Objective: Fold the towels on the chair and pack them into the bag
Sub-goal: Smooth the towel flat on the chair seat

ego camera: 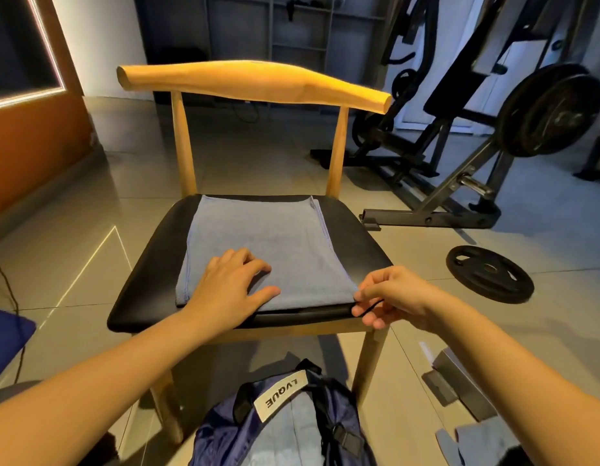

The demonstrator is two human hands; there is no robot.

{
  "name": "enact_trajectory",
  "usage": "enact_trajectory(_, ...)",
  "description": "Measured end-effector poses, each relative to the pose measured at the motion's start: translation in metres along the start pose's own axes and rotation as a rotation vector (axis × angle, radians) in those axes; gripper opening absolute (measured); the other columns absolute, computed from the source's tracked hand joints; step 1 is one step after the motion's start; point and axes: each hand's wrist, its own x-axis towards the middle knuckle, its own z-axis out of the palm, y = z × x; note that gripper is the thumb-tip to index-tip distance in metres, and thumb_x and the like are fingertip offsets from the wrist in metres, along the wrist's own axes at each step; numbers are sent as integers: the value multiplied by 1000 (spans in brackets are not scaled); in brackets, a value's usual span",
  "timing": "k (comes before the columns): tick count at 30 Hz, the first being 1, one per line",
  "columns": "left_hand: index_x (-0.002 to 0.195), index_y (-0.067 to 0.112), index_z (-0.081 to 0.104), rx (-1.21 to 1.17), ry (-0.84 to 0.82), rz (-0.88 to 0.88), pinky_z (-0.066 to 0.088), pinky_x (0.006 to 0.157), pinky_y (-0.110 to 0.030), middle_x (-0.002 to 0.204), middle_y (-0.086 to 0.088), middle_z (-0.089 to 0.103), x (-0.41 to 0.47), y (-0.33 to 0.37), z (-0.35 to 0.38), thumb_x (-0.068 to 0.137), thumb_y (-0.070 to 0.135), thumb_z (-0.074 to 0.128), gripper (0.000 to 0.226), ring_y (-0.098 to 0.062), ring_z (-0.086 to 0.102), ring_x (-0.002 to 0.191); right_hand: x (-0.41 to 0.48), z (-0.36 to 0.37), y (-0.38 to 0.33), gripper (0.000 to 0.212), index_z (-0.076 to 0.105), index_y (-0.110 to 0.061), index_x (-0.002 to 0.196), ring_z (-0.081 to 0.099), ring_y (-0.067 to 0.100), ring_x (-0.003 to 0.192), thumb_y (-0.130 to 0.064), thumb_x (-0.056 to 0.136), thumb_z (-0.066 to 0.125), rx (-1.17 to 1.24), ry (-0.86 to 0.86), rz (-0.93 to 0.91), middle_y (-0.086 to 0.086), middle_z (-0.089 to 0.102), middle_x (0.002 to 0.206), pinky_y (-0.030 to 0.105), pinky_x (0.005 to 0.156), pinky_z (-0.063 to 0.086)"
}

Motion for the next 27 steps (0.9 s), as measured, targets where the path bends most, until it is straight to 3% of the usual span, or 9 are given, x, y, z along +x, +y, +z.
enact_trajectory(3,127,29,64,-11,-10,-16,44,95,-35,118,8,58,-6,2,-7,89,74,45,61,-15,51,111,3,7,1,11,68,5,102,73,31,72,-2,94,67,12,1,8,25,75,93,34,63,63)
enact_trajectory(6,118,27,67,32,126,-57,45,94,-36,115,7,61,-21,-2,-20,91,53,68,37,-17,56,109,6,12,3,13,68,7,103,74,32,74,-1,93,68,34,42,10,25,75,90,38,70,64)
enact_trajectory(8,101,28,64,78,247,-173,49,84,-35,100,8,59,-36,-8,-31,85,51,75,30,-16,55,95,6,15,3,15,71,6,100,73,32,72,-6,92,72,58,63,4,26,75,88,39,70,64)
enact_trajectory(11,82,27,49,36,308,-397,48,65,-35,82,9,52,-58,-19,-42,75,55,81,43,-14,50,75,5,19,4,24,75,3,94,71,31,69,-20,88,79,88,89,-7,26,75,87,38,67,63)
enact_trajectory(14,74,24,49,-85,332,-523,48,56,-39,72,6,54,-73,-23,-42,76,54,81,45,-13,52,66,6,22,6,22,72,6,96,71,29,66,-14,90,77,84,127,-17,25,75,85,36,62,60)
enact_trajectory(17,71,23,55,-155,351,-551,56,59,-43,63,6,58,-80,-21,-37,80,52,80,39,-13,57,60,6,24,8,14,72,8,95,71,29,64,-6,91,73,75,164,-22,24,75,83,35,61,59)
enact_trajectory(22,71,26,59,-179,426,-559,56,58,-38,66,7,60,-79,-12,-34,86,50,74,32,-11,59,62,4,25,9,11,71,8,95,71,28,61,-2,91,71,78,199,-17,23,75,81,34,58,60)
enact_trajectory(27,74,26,61,-196,446,-613,59,62,-38,67,7,61,-74,-9,-31,93,35,68,23,-11,59,63,5,22,9,9,71,8,95,71,27,62,0,91,70,95,222,-32,23,75,80,38,62,64)
